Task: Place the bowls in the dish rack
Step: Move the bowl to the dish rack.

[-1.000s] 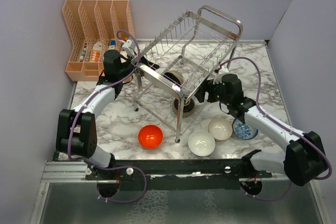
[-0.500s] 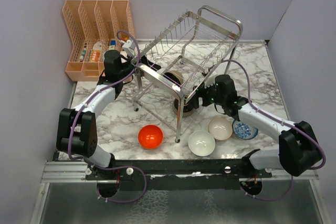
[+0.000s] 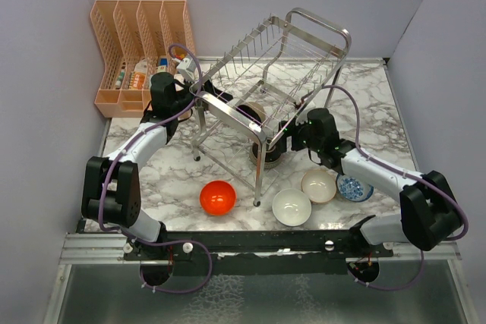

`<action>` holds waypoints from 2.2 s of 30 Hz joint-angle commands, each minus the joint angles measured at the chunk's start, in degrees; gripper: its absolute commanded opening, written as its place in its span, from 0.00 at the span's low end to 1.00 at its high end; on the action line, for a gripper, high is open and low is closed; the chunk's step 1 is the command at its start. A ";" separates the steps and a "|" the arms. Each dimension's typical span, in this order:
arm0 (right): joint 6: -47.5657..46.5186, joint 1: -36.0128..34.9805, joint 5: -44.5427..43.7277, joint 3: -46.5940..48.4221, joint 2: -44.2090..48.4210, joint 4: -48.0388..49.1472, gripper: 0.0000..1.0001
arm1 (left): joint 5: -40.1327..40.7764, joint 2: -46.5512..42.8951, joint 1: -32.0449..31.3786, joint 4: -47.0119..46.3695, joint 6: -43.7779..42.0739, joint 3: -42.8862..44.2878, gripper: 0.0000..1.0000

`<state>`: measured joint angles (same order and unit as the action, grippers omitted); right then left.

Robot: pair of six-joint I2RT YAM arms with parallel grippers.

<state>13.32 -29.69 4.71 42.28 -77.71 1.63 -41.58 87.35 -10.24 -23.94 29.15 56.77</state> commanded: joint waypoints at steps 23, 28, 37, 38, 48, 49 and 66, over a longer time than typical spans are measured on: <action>5.23 0.05 -22.24 3.49 -11.15 -3.46 0.79 | 1.69 0.85 -0.04 0.99 -1.76 -0.25 0.72; 3.29 0.07 -17.52 1.63 -7.02 -0.09 0.79 | 1.51 0.89 -0.04 0.82 -1.57 -0.10 0.71; -3.58 -0.53 3.82 -2.23 3.05 3.98 0.80 | 0.91 1.11 -0.04 -0.39 -0.70 -0.58 0.72; -3.83 -1.07 4.79 -2.09 2.93 3.53 0.80 | 0.83 1.21 -0.03 -0.40 -0.60 -0.54 0.72; -4.95 -4.06 5.02 -1.74 2.22 3.69 0.79 | 0.98 1.13 -0.04 -0.05 -0.58 -0.23 0.72; -5.16 -4.06 5.91 -2.03 2.63 4.06 0.79 | 1.03 1.16 -0.05 0.02 -0.57 -0.23 0.72; -4.27 -4.94 11.10 -4.69 9.04 6.16 0.79 | 0.89 1.42 -0.04 -0.05 -0.44 -0.35 0.72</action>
<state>9.19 -34.15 11.49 37.30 -70.89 4.29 -40.75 88.18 -10.24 -23.09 28.58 56.77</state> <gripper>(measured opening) 0.790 0.715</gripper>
